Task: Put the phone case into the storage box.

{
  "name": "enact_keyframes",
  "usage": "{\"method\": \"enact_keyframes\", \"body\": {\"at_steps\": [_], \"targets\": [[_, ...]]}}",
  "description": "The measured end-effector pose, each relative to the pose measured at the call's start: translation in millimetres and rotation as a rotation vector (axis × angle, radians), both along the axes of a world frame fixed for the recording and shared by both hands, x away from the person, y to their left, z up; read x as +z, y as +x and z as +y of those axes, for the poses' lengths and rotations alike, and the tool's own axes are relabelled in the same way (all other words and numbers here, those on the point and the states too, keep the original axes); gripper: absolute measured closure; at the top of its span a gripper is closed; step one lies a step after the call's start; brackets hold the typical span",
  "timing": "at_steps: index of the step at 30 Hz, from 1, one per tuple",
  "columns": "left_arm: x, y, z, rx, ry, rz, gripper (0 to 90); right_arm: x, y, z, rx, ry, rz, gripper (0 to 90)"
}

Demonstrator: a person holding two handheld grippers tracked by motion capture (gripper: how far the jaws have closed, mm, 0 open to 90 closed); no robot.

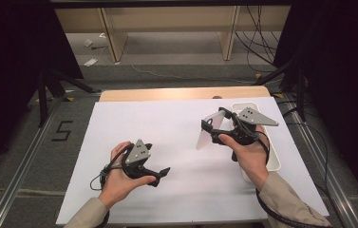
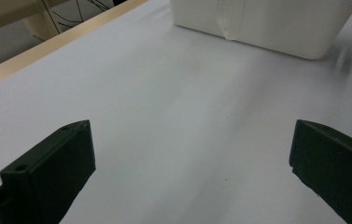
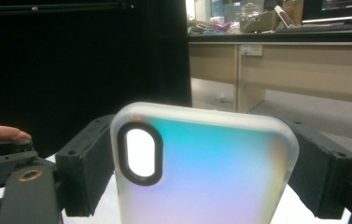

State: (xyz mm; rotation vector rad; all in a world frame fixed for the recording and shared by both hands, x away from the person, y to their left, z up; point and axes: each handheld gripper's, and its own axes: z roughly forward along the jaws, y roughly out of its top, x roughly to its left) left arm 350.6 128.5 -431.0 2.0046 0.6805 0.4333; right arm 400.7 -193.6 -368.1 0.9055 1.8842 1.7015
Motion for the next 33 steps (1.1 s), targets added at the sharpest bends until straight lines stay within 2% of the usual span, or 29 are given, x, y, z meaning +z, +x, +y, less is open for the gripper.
{"method": "enact_keyframes", "body": {"at_steps": [15,33], "targets": [[-3.2,-1.5,11.4,0.017,0.014,-0.001,0.0,2.5,3.5,-9.0,-0.03,0.004,0.001,18.1],[-6.1,-1.3,11.6,0.017,0.016,0.006,0.5,6.7,7.1,-20.6,-0.068,0.01,-0.006,18.2]]}}
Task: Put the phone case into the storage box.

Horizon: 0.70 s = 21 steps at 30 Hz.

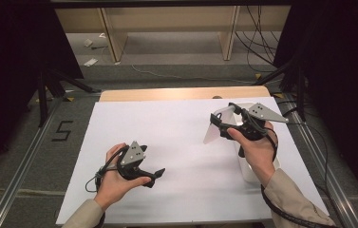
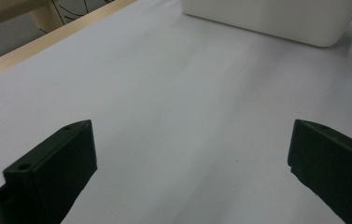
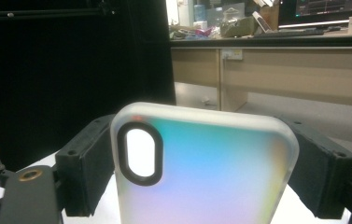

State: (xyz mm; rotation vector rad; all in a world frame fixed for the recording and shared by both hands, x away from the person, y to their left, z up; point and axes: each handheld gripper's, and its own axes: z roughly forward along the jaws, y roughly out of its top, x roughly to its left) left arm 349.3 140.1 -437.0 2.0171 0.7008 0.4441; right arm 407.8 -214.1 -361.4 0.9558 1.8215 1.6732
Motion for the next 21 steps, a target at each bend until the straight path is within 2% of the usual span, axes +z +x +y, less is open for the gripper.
{"method": "enact_keyframes", "body": {"at_steps": [21], "targets": [[0.0,0.4,1.2,0.005,-0.003,-0.002,0.8,6.8,3.0,-13.3,-0.039,0.016,-0.017,18.2]]}}
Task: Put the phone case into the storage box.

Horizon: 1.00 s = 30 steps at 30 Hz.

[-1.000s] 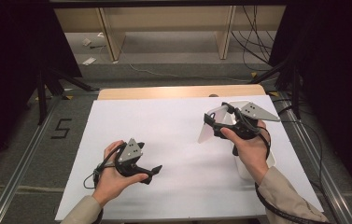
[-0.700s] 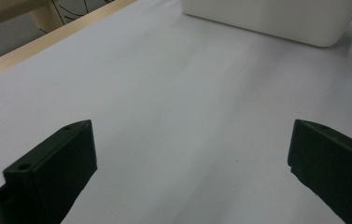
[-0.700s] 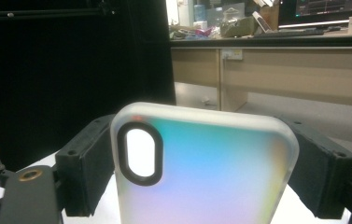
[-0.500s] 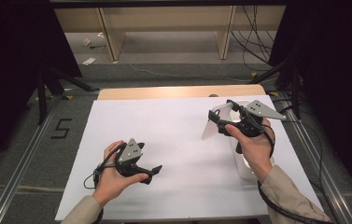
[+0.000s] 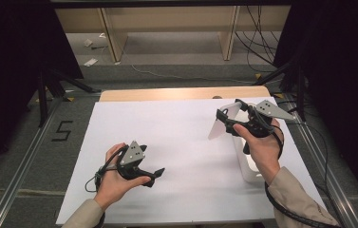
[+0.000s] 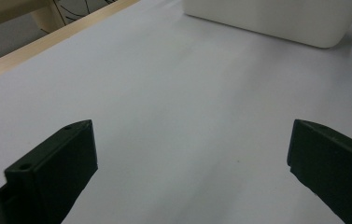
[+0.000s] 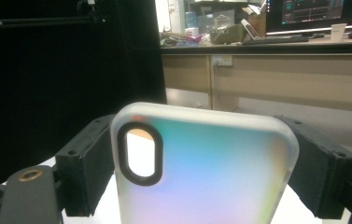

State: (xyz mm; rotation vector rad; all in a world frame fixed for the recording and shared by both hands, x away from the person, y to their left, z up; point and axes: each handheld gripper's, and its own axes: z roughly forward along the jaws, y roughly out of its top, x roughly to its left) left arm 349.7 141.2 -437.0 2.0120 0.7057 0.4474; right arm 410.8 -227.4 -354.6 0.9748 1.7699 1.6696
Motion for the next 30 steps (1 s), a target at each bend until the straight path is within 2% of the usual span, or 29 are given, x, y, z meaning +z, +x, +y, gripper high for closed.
{"method": "enact_keyframes", "body": {"at_steps": [30], "targets": [[0.9,0.4,1.4,0.006,-0.006,-0.006,1.4,4.5,3.8,-16.3,-0.058,-0.002,-0.011,18.2]]}}
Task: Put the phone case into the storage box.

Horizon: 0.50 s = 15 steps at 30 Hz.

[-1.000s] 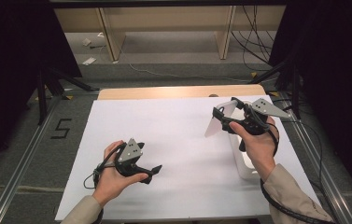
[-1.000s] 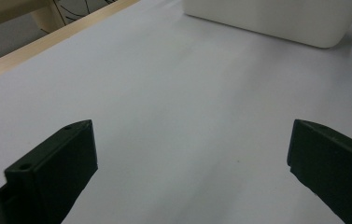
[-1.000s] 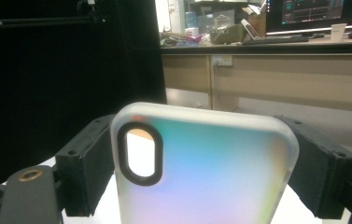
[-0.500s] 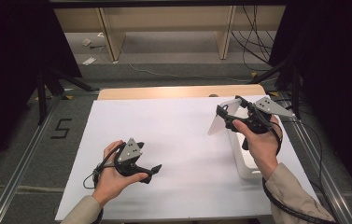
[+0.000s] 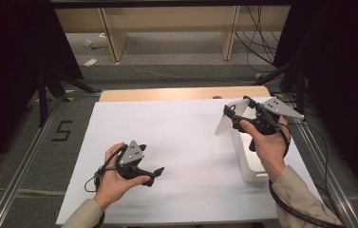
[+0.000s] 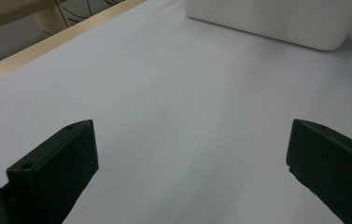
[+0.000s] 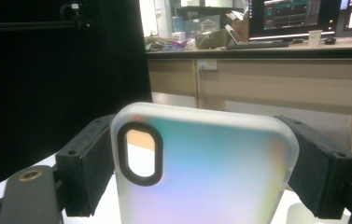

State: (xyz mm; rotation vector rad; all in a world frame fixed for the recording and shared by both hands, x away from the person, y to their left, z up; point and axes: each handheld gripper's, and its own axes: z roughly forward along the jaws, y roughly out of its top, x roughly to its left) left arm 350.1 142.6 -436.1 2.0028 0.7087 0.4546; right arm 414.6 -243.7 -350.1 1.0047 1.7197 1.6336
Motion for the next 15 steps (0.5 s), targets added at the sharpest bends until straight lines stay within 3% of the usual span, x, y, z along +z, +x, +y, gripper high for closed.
{"method": "enact_keyframes", "body": {"at_steps": [15], "targets": [[0.5,0.2,0.9,0.002,-0.001,0.0,1.8,2.1,1.9,-8.6,-0.03,0.004,-0.008,18.2]]}}
